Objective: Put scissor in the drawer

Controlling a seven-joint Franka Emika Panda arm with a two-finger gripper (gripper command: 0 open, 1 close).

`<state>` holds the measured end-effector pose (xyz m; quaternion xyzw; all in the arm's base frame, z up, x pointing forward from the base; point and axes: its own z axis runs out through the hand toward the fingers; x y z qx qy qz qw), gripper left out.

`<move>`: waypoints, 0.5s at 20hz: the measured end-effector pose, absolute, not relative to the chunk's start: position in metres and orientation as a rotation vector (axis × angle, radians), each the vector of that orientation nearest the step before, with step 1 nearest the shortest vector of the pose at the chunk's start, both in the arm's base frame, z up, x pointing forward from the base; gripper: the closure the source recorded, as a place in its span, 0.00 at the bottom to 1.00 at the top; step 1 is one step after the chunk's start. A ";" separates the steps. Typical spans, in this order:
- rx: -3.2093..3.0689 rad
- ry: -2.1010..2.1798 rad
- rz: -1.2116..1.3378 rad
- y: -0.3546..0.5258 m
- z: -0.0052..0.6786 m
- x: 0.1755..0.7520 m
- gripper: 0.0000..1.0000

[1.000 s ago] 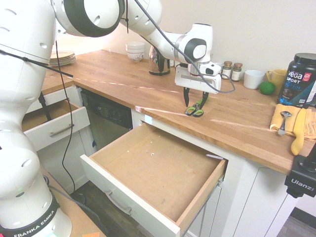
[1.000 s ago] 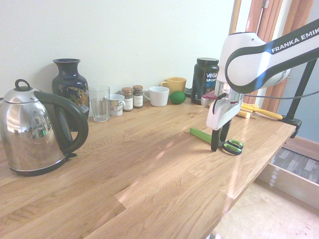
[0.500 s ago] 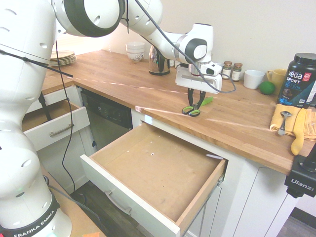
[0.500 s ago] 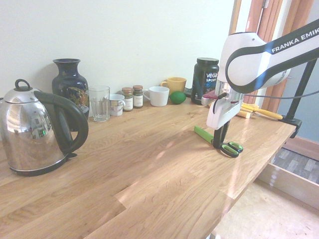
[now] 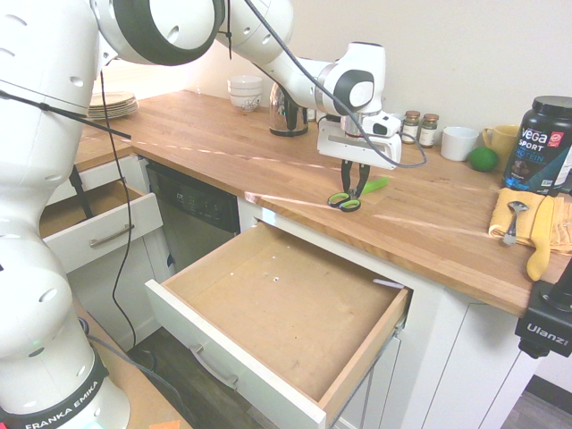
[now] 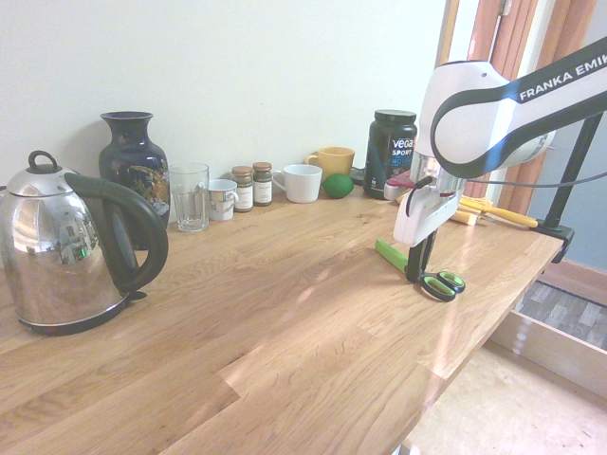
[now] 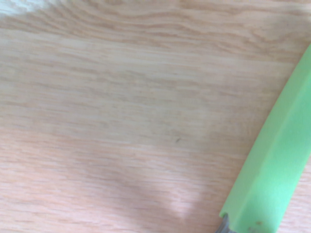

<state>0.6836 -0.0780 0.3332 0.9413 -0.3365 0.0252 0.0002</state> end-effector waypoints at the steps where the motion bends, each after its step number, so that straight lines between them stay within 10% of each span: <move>1: 2.957 -1.057 0.081 -0.077 0.334 0.682 1.00; 10: 2.970 -1.072 0.150 -0.071 0.368 0.661 1.00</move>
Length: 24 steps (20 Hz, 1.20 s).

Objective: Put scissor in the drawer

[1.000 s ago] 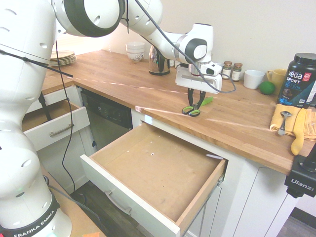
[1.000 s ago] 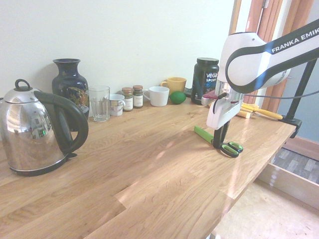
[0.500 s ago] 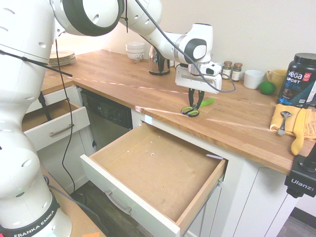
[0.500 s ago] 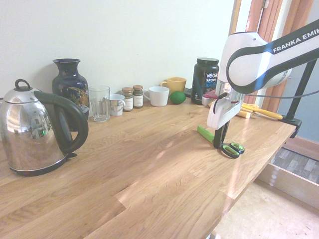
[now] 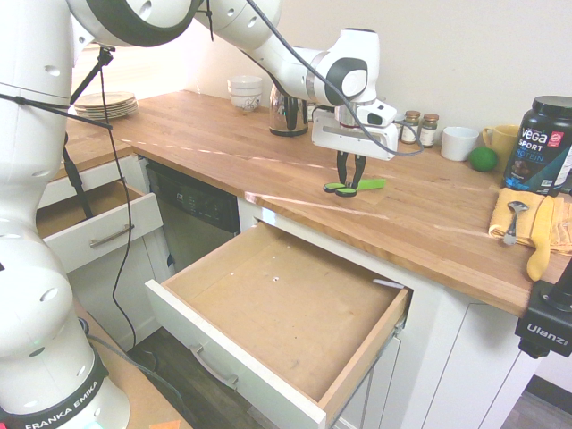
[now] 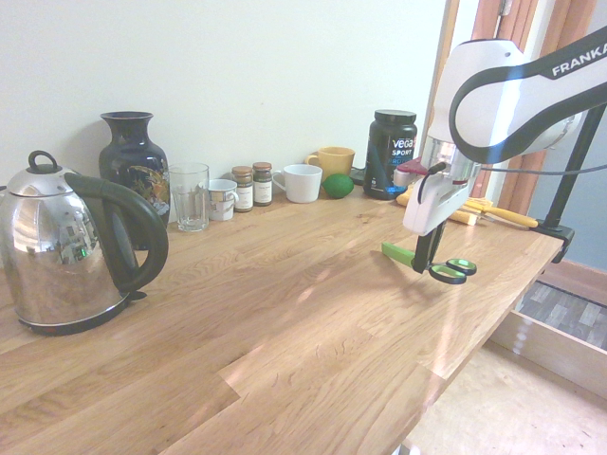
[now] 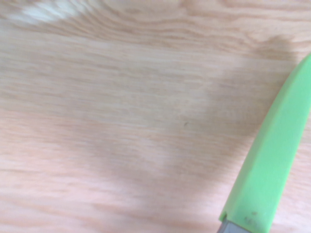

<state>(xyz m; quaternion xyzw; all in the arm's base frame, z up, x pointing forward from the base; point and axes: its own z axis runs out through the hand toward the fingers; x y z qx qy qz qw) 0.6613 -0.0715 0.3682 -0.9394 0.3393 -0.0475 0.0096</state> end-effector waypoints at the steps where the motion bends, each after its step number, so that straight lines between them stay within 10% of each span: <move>1: -2.930 1.061 -0.156 -0.070 0.373 0.659 1.00; 24: -2.919 1.069 -0.218 -0.046 0.437 0.558 1.00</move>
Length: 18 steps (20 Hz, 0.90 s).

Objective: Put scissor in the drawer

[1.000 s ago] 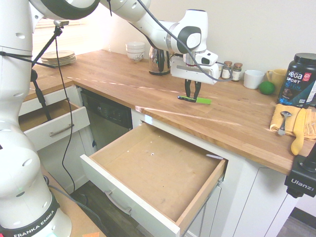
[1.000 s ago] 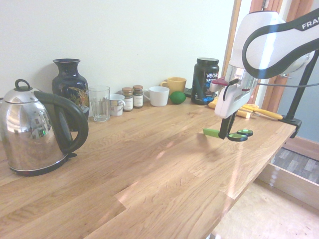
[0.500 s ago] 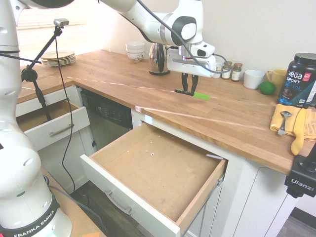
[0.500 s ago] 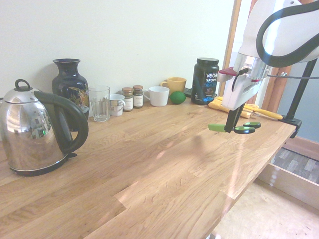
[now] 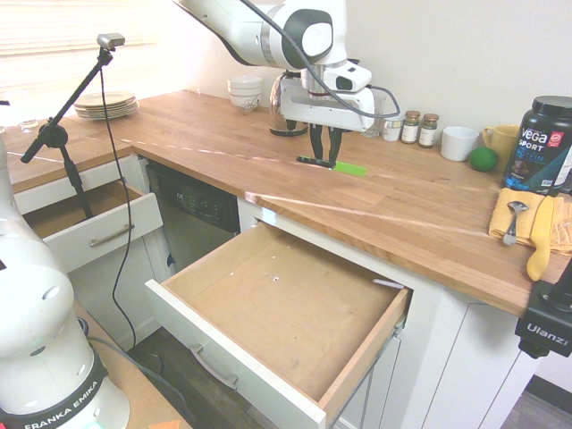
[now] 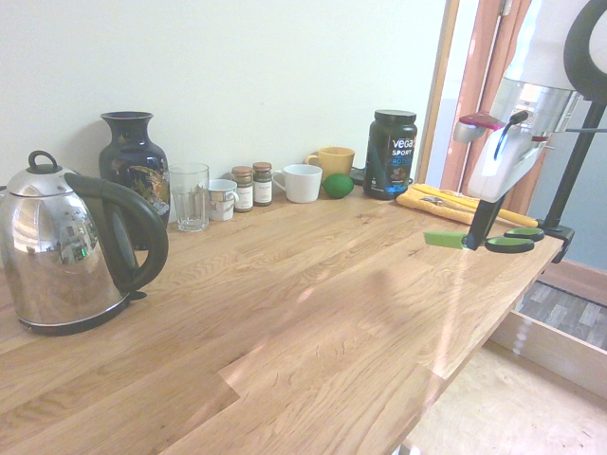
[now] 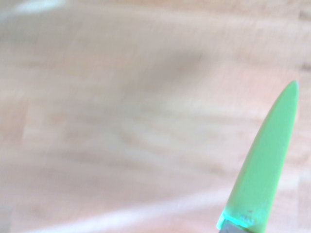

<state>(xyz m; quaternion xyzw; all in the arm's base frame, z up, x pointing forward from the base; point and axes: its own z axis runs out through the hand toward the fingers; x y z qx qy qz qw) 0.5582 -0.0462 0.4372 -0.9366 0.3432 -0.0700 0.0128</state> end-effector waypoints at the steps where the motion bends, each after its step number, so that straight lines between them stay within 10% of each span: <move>1: -2.923 1.064 -0.210 -0.044 0.436 0.551 1.00; 18: -2.915 1.134 -0.181 0.008 0.394 0.438 1.00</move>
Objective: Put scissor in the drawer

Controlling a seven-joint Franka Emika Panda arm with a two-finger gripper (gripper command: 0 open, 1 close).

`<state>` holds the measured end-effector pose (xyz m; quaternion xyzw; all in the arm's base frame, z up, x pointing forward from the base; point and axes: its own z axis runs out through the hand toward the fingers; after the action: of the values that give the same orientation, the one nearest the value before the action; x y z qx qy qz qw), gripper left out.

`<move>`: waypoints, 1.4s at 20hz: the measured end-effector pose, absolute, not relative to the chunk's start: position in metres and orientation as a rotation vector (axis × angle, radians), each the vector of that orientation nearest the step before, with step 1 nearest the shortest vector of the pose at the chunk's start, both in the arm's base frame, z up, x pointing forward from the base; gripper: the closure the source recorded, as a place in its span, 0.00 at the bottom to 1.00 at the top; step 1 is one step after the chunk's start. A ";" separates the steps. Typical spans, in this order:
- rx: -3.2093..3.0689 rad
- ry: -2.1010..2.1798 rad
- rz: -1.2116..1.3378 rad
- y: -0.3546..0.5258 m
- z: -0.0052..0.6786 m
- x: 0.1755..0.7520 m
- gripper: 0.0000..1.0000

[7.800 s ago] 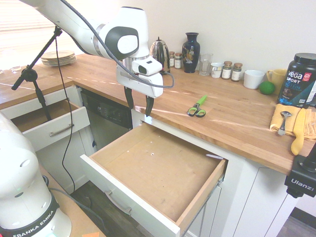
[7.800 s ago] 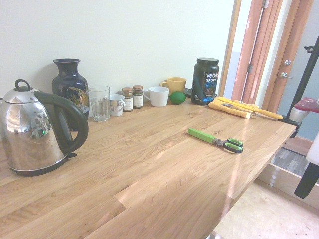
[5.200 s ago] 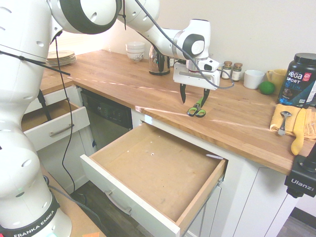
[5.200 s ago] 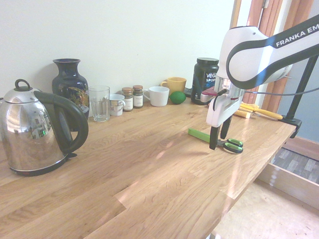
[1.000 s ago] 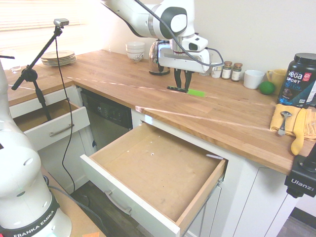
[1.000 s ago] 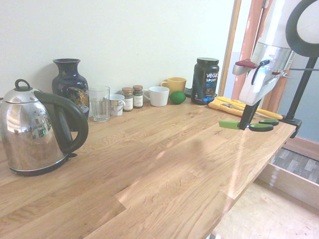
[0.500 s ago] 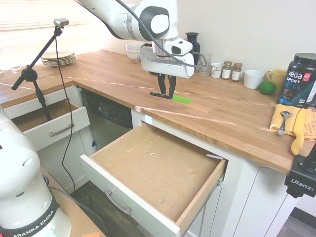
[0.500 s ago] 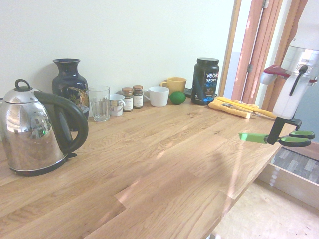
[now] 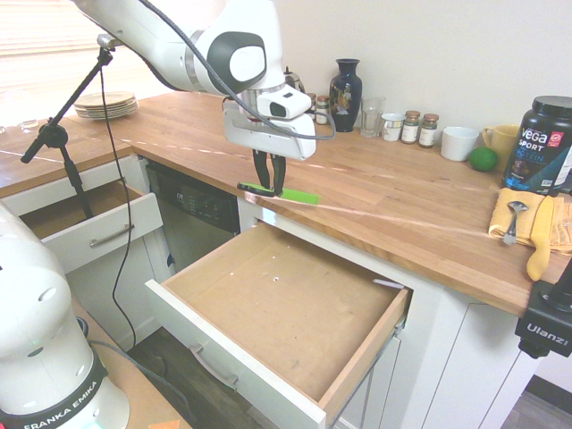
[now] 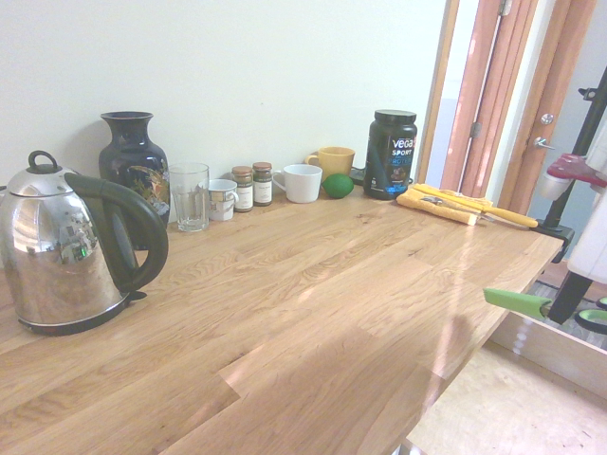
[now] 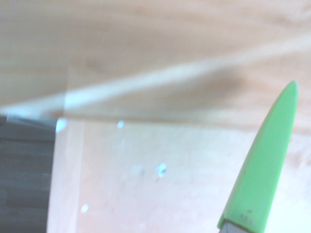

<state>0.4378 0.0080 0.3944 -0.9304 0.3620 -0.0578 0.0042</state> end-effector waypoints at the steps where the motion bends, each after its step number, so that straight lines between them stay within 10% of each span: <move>1: -2.913 1.140 -0.180 0.012 0.390 0.431 1.00; 28: -2.863 1.317 -0.071 -0.044 0.252 0.393 1.00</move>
<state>0.3925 -0.0444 0.2521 -0.9083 0.4177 -0.0227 -0.0052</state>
